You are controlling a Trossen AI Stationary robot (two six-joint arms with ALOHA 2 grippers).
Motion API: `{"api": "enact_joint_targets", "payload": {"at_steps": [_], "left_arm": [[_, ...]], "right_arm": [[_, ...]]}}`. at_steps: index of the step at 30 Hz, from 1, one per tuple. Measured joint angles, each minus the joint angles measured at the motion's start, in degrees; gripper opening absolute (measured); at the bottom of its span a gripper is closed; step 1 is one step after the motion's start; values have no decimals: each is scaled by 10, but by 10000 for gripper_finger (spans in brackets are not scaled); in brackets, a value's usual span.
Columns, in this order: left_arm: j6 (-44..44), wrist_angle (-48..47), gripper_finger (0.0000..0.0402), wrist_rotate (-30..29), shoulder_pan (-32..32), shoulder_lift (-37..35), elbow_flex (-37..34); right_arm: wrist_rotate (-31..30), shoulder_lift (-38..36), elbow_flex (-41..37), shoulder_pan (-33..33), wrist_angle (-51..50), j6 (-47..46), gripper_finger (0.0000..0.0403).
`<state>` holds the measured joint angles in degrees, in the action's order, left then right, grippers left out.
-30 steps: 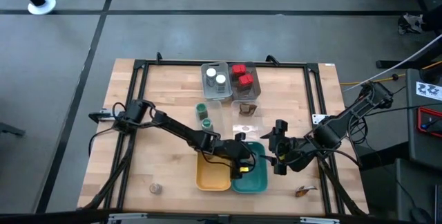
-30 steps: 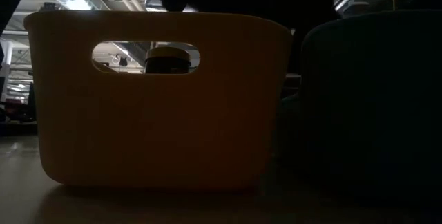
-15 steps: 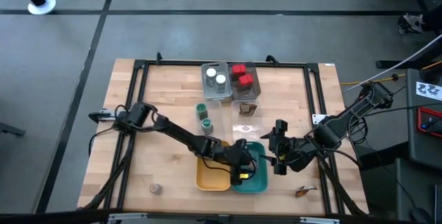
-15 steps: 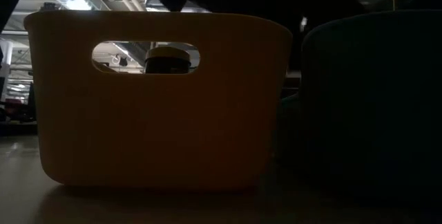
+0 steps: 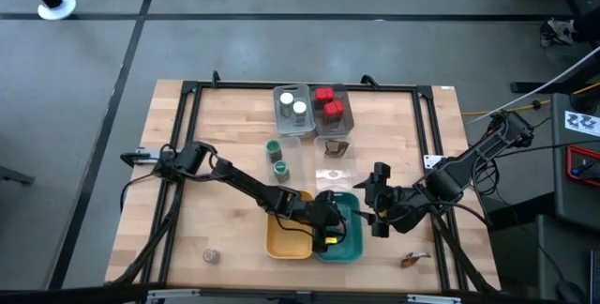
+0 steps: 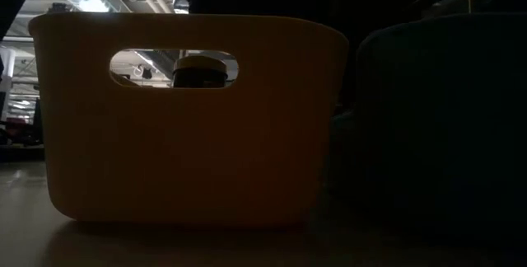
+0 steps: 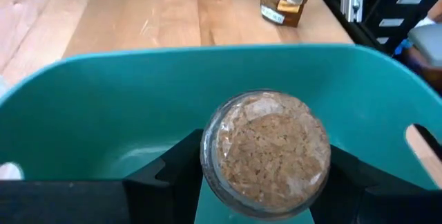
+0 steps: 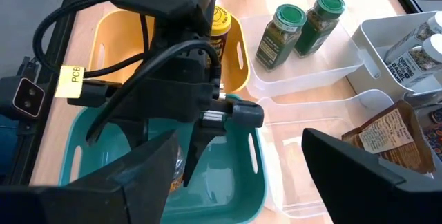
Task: Sort spices by type
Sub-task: Put the top brown seasoning bottle into the blue bin
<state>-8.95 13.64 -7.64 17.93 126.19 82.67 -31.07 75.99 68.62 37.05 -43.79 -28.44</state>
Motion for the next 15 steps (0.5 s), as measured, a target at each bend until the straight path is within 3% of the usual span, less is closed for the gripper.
{"api": "enact_joint_targets", "payload": {"at_steps": [15], "left_arm": [[20,-6,198,0,0,0,0]], "right_arm": [[0,0,0,0,0,0,308]]}}
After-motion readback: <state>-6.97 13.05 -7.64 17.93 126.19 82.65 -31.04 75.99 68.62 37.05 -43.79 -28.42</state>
